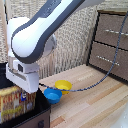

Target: Position your gripper near the granola bar, please. Lightly grip the granola bar with your gripping tool. Relocate your gripper along with the granola bar toward the leading division of the caddy with caution. Gently release the granola bar into the leading division of the caddy.

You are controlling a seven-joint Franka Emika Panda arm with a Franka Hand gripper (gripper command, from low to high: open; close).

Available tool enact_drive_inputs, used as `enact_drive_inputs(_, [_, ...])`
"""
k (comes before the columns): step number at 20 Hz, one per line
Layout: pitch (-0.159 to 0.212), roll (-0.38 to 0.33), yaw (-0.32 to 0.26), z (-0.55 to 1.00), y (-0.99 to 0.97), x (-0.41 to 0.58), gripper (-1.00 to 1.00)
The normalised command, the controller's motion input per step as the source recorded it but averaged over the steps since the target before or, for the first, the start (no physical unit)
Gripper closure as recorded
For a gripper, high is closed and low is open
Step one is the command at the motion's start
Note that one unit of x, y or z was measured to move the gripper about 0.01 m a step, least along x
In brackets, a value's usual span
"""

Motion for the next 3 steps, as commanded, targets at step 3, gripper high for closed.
enact_drive_inputs(3, [0.123,0.000,-0.054,0.22,-0.11,0.137,-1.00])
